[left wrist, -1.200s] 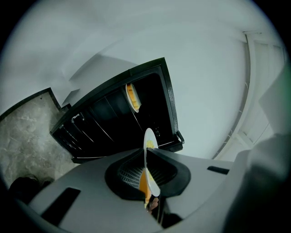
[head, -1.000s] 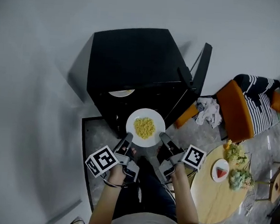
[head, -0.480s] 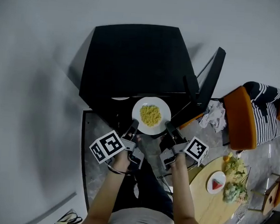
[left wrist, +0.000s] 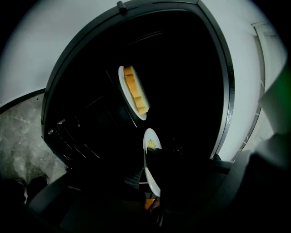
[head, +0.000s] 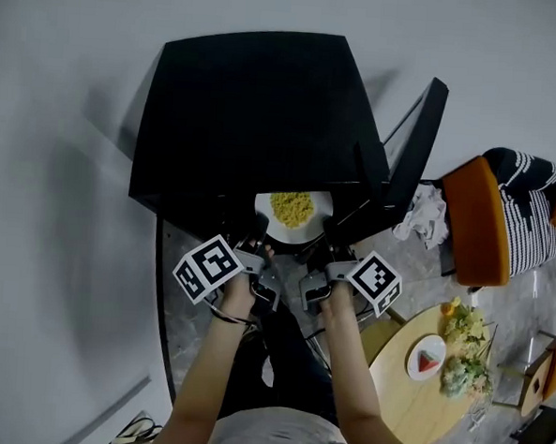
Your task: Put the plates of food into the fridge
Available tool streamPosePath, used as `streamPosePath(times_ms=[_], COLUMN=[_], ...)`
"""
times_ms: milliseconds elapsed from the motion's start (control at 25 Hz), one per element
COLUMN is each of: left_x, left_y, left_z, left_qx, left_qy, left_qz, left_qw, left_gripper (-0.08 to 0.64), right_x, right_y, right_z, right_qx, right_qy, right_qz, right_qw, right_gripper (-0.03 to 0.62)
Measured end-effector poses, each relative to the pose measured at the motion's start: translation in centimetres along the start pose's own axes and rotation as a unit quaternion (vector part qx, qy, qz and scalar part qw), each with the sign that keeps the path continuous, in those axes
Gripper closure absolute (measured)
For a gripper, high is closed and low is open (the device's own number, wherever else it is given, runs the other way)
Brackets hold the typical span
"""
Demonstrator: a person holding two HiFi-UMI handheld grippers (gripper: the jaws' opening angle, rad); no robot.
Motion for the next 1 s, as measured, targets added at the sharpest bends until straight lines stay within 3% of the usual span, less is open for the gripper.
streamPosePath(times_ms=[600, 880, 960, 1000], left_x=[-0.1, 0.0, 0.0, 0.0], left_y=[-1.1, -1.1, -1.2, -1.2], left_z=[-2.1, -2.2, -2.1, -2.1], left_qx=[-0.026, -0.025, -0.023, -0.022], left_qy=[-0.016, -0.006, -0.005, -0.005], left_qz=[0.005, 0.039, 0.038, 0.038], left_qw=[0.9995, 0.9989, 0.999, 0.999], left_gripper=[0.537, 0.538, 0.538, 0.538], right_x=[-0.1, 0.7, 0.9, 1.1], right_y=[-0.2, 0.5, 1.1, 1.6], right_z=[-3.1, -2.0, -1.0, -0.5], right_qx=[-0.033, 0.001, 0.011, 0.02], right_qy=[0.034, 0.052, 0.052, 0.049], right_qz=[0.065, 0.174, 0.235, 0.277], right_qw=[0.997, 0.983, 0.971, 0.959], right_gripper=[0.569, 0.518, 0.517, 0.517])
Point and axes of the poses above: the fingertips, and each gripper's own axes: z backward along the fingers, x to its left, y out of its underside, the point moved 7 cm from there along z, backward along the fingers, and after that the axes turned 4 degrees about -y, right-handed, at the moved point
